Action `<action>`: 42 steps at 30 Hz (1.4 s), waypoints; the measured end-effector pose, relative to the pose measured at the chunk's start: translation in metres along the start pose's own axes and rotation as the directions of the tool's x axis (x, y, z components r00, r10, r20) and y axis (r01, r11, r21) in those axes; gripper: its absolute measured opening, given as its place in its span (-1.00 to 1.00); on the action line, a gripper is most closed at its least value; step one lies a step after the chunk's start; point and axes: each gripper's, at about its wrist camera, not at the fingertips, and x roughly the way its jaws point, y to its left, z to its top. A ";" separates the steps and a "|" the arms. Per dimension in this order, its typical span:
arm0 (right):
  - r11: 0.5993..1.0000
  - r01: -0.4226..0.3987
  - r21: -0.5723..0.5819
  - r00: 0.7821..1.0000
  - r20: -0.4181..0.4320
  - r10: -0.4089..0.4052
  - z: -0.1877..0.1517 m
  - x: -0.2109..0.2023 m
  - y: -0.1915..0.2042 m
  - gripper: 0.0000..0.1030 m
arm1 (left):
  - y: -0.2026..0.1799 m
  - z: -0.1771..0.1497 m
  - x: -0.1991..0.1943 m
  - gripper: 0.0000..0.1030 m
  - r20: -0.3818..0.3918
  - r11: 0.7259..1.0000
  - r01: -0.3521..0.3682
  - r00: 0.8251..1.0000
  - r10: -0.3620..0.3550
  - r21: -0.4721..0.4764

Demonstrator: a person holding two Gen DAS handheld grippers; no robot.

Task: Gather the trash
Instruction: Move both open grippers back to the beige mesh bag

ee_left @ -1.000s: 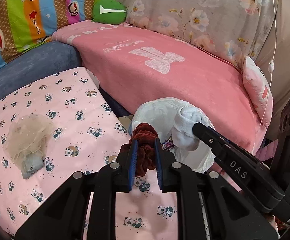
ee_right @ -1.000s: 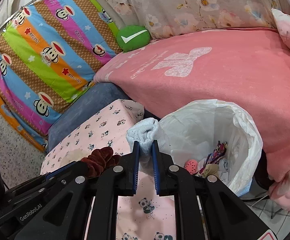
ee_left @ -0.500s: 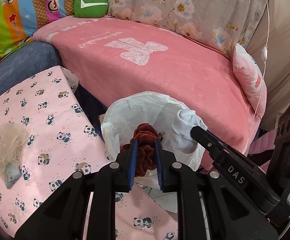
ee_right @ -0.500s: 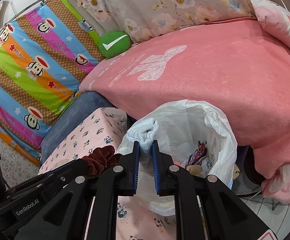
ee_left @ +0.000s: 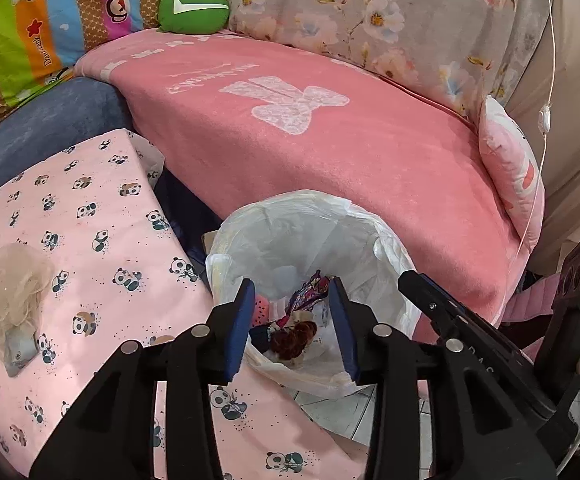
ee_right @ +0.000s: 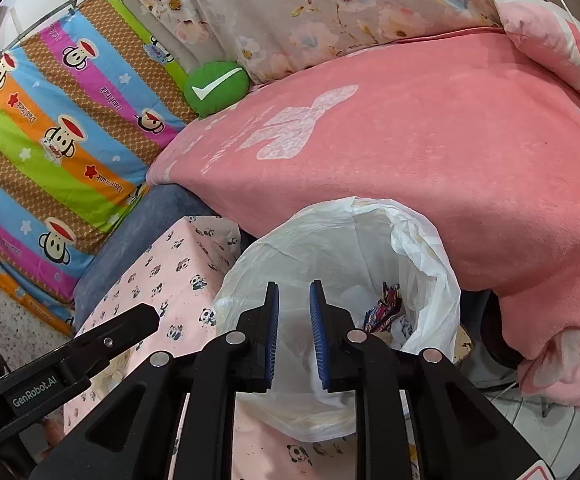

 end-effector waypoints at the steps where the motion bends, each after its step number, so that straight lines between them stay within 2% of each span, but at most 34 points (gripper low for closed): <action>1: 1.000 0.001 -0.004 1.000 -0.002 -0.001 0.000 0.001 0.002 -0.65 | 0.002 -0.001 0.000 -0.27 0.000 1.000 -0.006 1.000 0.006 -0.001; 10: 0.999 -0.007 -0.048 1.000 -0.022 0.006 -0.006 0.005 0.022 -0.64 | 0.025 -0.009 -0.009 -0.27 0.006 0.998 -0.044 0.999 0.045 -0.036; 23: 0.990 -0.030 -0.137 0.999 -0.044 0.025 -0.021 0.005 0.067 -0.44 | 0.064 -0.024 -0.034 -0.27 0.027 0.991 -0.080 0.996 0.084 -0.108; 30: 0.982 -0.050 -0.182 0.997 -0.065 0.039 -0.031 0.007 0.090 -0.44 | 0.088 -0.033 -0.047 -0.26 0.033 0.983 -0.102 0.994 0.108 -0.151; 40: 0.963 -0.090 -0.255 0.992 -0.109 0.064 -0.052 0.015 0.132 -0.44 | 0.136 -0.050 -0.064 -0.14 0.036 0.959 -0.150 0.986 0.163 -0.239; 42: 0.957 -0.098 -0.271 0.991 -0.119 0.068 -0.057 0.018 0.142 -0.44 | 0.148 -0.054 -0.067 -0.04 0.034 0.951 -0.162 0.984 0.177 -0.264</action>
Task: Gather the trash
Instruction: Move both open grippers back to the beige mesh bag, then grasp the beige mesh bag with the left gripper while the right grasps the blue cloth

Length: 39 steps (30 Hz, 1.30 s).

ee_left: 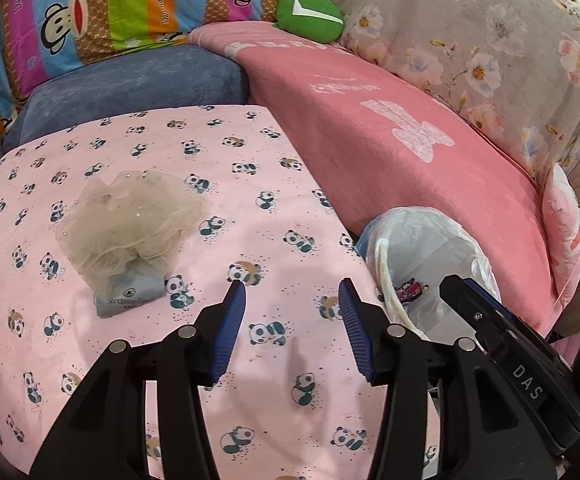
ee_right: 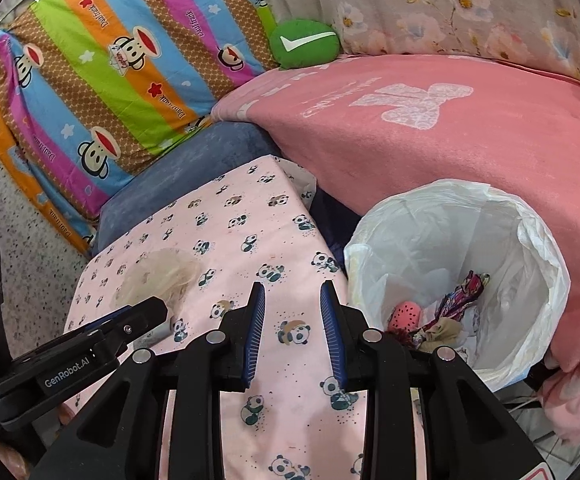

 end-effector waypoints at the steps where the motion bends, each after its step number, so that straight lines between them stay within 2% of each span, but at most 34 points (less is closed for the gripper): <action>1: 1.000 -0.004 -0.008 1.000 -0.005 0.004 -0.001 0.002 0.005 -0.43 | 0.008 0.000 -0.001 -0.02 0.004 1.000 -0.010 1.000 0.010 -0.016; 5: 0.999 -0.016 -0.042 1.000 -0.026 0.014 -0.005 0.014 0.027 -0.33 | 0.035 0.001 -0.004 0.03 0.014 0.998 -0.039 0.999 0.040 -0.055; 11: 0.994 -0.043 -0.105 0.997 -0.074 0.035 -0.014 0.037 0.064 -0.31 | 0.077 0.003 -0.007 0.23 0.029 0.990 -0.090 0.995 0.094 -0.107; 12: 0.992 -0.047 -0.115 0.996 -0.083 0.038 -0.016 0.040 0.070 -0.31 | 0.084 0.003 -0.007 0.30 0.029 0.988 -0.097 0.994 0.101 -0.120; 19: 0.981 -0.081 -0.175 0.987 -0.155 0.054 -0.030 0.073 0.107 -0.29 | 0.144 0.006 0.001 0.43 0.004 0.962 -0.141 0.989 0.146 -0.235; 23: 0.974 -0.101 -0.201 0.979 -0.193 0.061 -0.039 0.095 0.129 -0.25 | 0.171 0.011 0.010 0.46 -0.011 0.949 -0.154 0.987 0.158 -0.276; 30: 0.966 -0.125 -0.227 0.968 -0.240 0.069 -0.044 0.133 0.159 -0.22 | 0.199 0.023 0.043 0.44 -0.056 0.940 -0.130 0.991 0.118 -0.315; 31: 0.965 -0.126 -0.230 0.967 -0.245 0.068 -0.045 0.138 0.162 -0.22 | 0.201 0.024 0.048 0.41 -0.061 0.940 -0.126 0.992 0.113 -0.316; 34: 0.964 -0.132 -0.232 0.961 -0.269 0.067 -0.049 0.153 0.169 -0.22 | 0.206 0.027 0.063 0.04 -0.082 0.944 -0.106 0.993 0.084 -0.311; 36: 0.962 -0.136 -0.236 0.956 -0.284 0.065 -0.052 0.162 0.173 -0.22 | 0.208 0.029 0.070 -0.53 -0.094 0.947 -0.090 0.994 0.064 -0.307; 38: 0.961 -0.141 -0.237 0.952 -0.300 0.066 -0.054 0.169 0.177 -0.22 | 0.209 0.029 0.072 -0.81 -0.099 0.949 -0.090 0.993 0.062 -0.301; 39: 0.961 -0.144 -0.238 0.950 -0.305 0.067 -0.055 0.172 0.179 -0.22 | 0.211 0.029 0.072 -0.89 -0.096 0.948 -0.089 0.993 0.063 -0.304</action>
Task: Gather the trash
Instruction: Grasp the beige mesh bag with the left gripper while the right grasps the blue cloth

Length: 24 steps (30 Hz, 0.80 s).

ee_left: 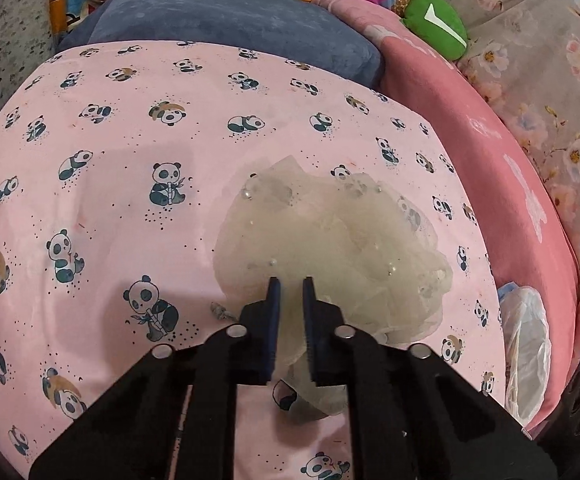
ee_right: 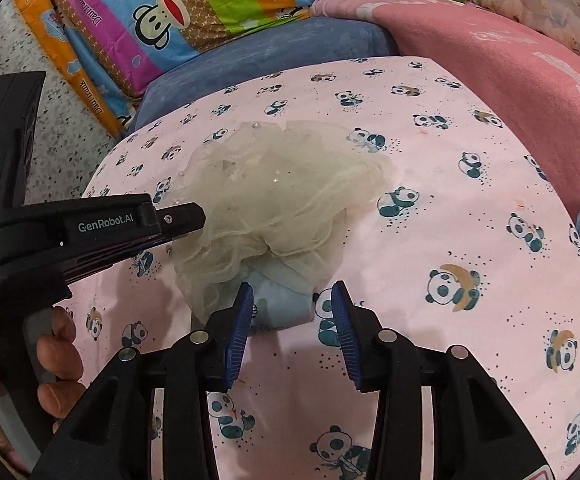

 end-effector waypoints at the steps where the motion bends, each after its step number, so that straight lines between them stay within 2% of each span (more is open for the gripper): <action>1: 1.000 -0.002 -0.004 1.000 -0.005 0.002 0.000 0.003 0.002 -0.22 | 0.003 0.000 -0.002 -0.91 0.008 1.000 0.002 1.000 -0.002 -0.008; 8: 1.000 0.002 -0.023 1.000 -0.006 -0.003 -0.005 0.014 0.009 -0.20 | 0.033 0.004 -0.031 -0.99 0.085 0.998 -0.032 0.996 0.038 -0.061; 9: 0.999 0.013 -0.032 1.000 -0.003 -0.013 -0.006 0.014 0.011 -0.25 | 0.037 0.004 -0.035 -0.99 0.092 0.997 -0.037 0.995 0.043 -0.068; 12: 0.998 0.041 -0.055 0.999 -0.004 -0.042 -0.007 0.014 0.014 -0.64 | 0.048 0.003 -0.044 -0.99 0.102 0.995 -0.039 0.994 0.049 -0.097; 14: 0.998 0.028 -0.051 1.000 -0.012 -0.029 -0.007 0.012 0.013 -0.78 | 0.050 0.003 -0.047 -1.00 0.106 0.994 -0.043 0.993 0.054 -0.101; 17: 0.998 0.026 -0.051 1.000 -0.003 -0.026 -0.008 0.004 0.014 -0.87 | 0.048 -0.001 -0.053 -1.00 0.111 0.994 -0.043 0.992 0.053 -0.096; 24: 0.999 0.033 -0.024 0.998 0.053 -0.032 -0.013 -0.031 0.000 -0.88 | 0.029 -0.015 -0.063 -0.99 0.113 0.998 -0.025 0.993 0.032 -0.060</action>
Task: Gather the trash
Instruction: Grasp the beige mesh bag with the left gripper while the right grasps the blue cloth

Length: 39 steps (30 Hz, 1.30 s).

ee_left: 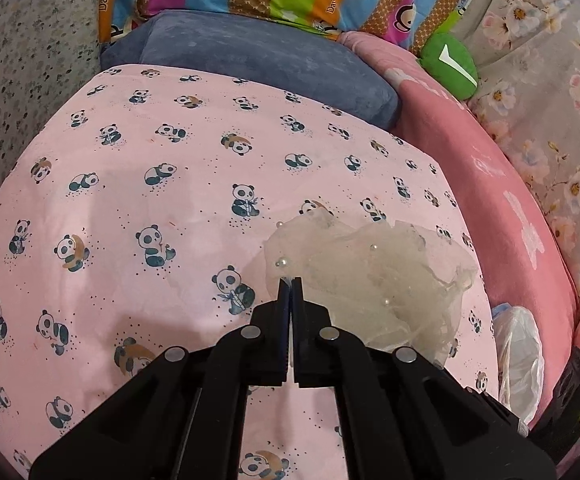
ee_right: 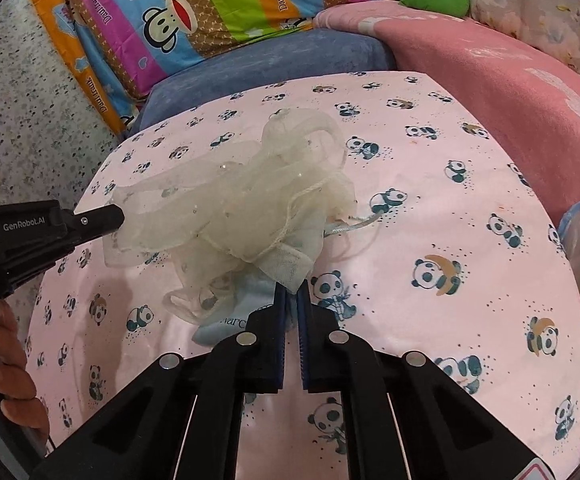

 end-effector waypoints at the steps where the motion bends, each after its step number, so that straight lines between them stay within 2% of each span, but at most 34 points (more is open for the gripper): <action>1: 1.000 0.005 0.008 1.000 0.006 -0.005 -0.001 -0.004 -0.003 -0.88 | -0.003 -0.001 -0.002 -0.99 0.000 1.000 0.002 1.000 -0.002 0.004; 10: 0.992 0.050 0.116 0.996 0.073 -0.059 -0.008 -0.049 -0.053 -0.88 | -0.026 -0.021 -0.019 -1.00 0.004 0.999 0.018 1.000 -0.018 0.038; 17: 0.987 0.055 0.152 0.993 0.093 -0.070 -0.015 -0.064 -0.073 -0.88 | -0.050 -0.041 -0.011 -0.98 -0.053 0.997 0.035 0.998 -0.032 0.073; 19: 0.986 0.057 0.158 0.993 0.093 -0.072 -0.017 -0.066 -0.077 -0.88 | -0.056 -0.045 -0.007 -0.79 -0.066 0.996 0.039 0.997 -0.033 0.080; 20: 0.985 0.058 0.162 0.993 0.093 -0.073 -0.018 -0.066 -0.080 -0.88 | -0.060 -0.046 -0.004 -0.45 -0.074 0.996 0.038 0.997 -0.032 0.082; 21: 0.984 0.058 0.166 0.993 0.091 -0.073 -0.018 -0.066 -0.081 -0.88 | -0.063 -0.048 -0.002 0.05 -0.078 0.996 0.035 0.997 -0.029 0.080; 22: 0.984 0.057 0.168 0.993 0.090 -0.073 -0.019 -0.066 -0.083 -0.88 | -0.066 -0.049 -0.001 0.23 -0.073 0.997 0.033 0.997 -0.027 0.073; 24: 0.983 0.057 0.173 0.994 0.086 -0.073 -0.020 -0.065 -0.085 -0.88 | -0.072 -0.051 0.002 0.34 -0.062 0.997 0.048 0.997 -0.044 0.067; 26: 0.983 0.055 0.177 0.994 0.080 -0.070 -0.021 -0.062 -0.087 -0.88 | -0.081 -0.051 0.012 0.46 -0.090 0.995 0.066 0.994 -0.060 0.072; 32: 0.982 0.050 0.184 0.996 0.062 -0.063 -0.024 -0.052 -0.094 -0.88 | -0.105 -0.057 0.046 0.56 -0.181 0.990 0.124 0.977 -0.110 0.071; 37: 0.982 0.046 0.184 0.997 0.046 -0.056 -0.025 -0.045 -0.095 -0.88 | -0.119 -0.065 0.069 0.55 -0.246 0.987 0.134 0.963 -0.109 0.087; 38: 0.982 0.045 0.185 0.998 0.044 -0.054 -0.026 -0.044 -0.095 -0.88 | -0.120 -0.066 0.072 0.48 -0.255 0.987 0.134 0.961 -0.106 0.093; 39: 0.982 0.044 0.185 0.998 0.043 -0.053 -0.026 -0.044 -0.095 -0.88 | -0.121 -0.068 0.074 0.20 -0.258 0.986 0.132 0.961 -0.102 0.102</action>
